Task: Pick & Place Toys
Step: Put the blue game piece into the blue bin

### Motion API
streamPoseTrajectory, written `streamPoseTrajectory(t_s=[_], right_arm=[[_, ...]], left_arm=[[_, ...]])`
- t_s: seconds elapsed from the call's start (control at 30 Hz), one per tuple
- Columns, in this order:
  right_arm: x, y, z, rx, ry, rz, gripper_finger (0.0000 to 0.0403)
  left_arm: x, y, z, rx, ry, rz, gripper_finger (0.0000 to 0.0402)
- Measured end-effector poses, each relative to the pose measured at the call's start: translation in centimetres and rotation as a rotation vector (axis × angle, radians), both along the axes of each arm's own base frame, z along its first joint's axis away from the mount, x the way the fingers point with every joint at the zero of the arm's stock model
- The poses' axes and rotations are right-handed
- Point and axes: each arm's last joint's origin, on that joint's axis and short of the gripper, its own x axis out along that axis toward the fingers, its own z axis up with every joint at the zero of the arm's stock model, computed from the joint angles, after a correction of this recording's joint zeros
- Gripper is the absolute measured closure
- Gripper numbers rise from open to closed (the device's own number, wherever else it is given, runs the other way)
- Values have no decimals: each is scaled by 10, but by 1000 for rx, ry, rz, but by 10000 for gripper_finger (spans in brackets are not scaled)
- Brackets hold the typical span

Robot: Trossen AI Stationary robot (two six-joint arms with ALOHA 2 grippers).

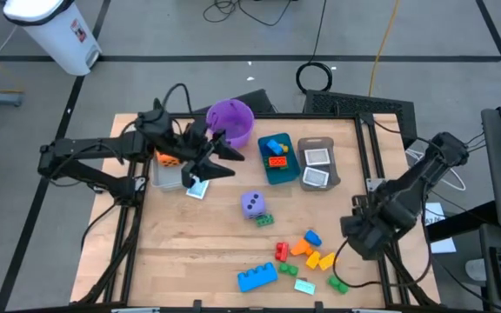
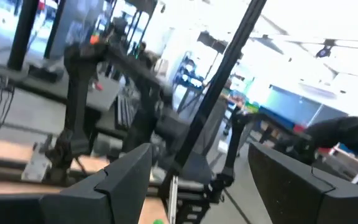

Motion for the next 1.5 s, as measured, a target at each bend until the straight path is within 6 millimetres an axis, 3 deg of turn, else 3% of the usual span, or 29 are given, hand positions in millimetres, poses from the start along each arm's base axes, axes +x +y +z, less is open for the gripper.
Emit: streamPoseTrajectory(t_s=[0.33, 0.67, 1.0, 1.23, 1.5], right_arm=[[-16, 7, -69, 100, 190, -154, 190], [-26, -5, -114, 59, 220, -198, 190], [-28, -14, -120, -99, 113, -199, 190], [-21, -25, -121, -186, 45, -315, 192], [-6, -45, -122, -258, 24, -463, 237]], left_arm=[[-1, 1, 5, -7, -41, 12, 128], [-1, 1, 4, -22, -28, 22, 128], [0, 5, 1, -36, -3, 58, 128], [-1, 13, 1, -36, -3, 90, 128], [-1, 19, 1, -35, -3, 111, 128]])
